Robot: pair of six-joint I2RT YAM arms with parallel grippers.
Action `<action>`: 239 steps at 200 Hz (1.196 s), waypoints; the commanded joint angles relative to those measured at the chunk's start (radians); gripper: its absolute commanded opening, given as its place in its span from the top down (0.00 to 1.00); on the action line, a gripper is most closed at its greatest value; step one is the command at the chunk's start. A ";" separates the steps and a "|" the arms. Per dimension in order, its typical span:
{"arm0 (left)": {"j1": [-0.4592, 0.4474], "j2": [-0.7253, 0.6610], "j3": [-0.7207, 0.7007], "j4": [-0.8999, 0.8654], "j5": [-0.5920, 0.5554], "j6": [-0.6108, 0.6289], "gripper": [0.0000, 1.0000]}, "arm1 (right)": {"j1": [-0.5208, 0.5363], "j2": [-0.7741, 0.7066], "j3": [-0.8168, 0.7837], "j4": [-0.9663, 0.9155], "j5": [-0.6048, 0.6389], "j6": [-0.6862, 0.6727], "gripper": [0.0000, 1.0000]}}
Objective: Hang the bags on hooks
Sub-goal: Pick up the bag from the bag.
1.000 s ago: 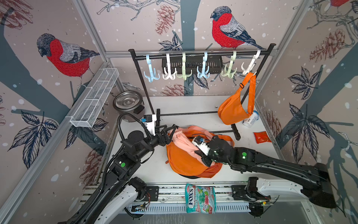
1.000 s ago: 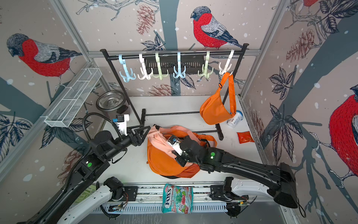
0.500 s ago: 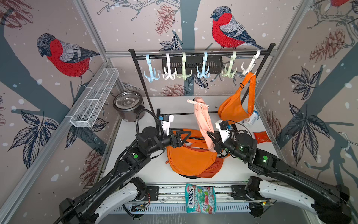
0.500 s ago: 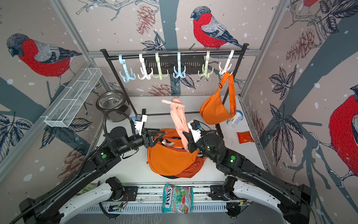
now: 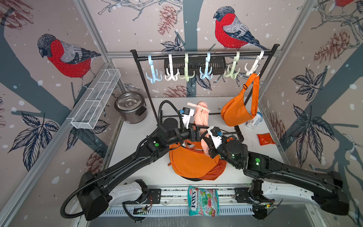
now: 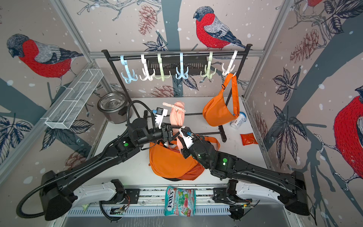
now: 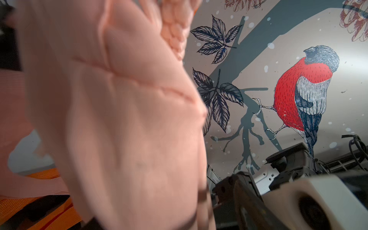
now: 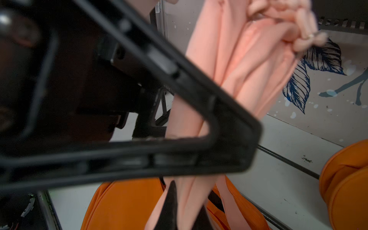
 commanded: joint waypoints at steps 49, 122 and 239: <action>-0.006 0.068 0.154 -0.174 -0.098 0.147 1.00 | 0.052 -0.008 0.034 0.033 0.065 -0.059 0.75; 0.066 0.002 0.207 -0.276 0.066 0.304 1.00 | -0.061 -0.325 -0.114 0.071 0.103 -0.055 0.25; 0.097 -0.090 0.226 -0.344 0.151 0.346 1.00 | -0.724 -0.154 -0.362 0.355 -0.700 0.137 0.15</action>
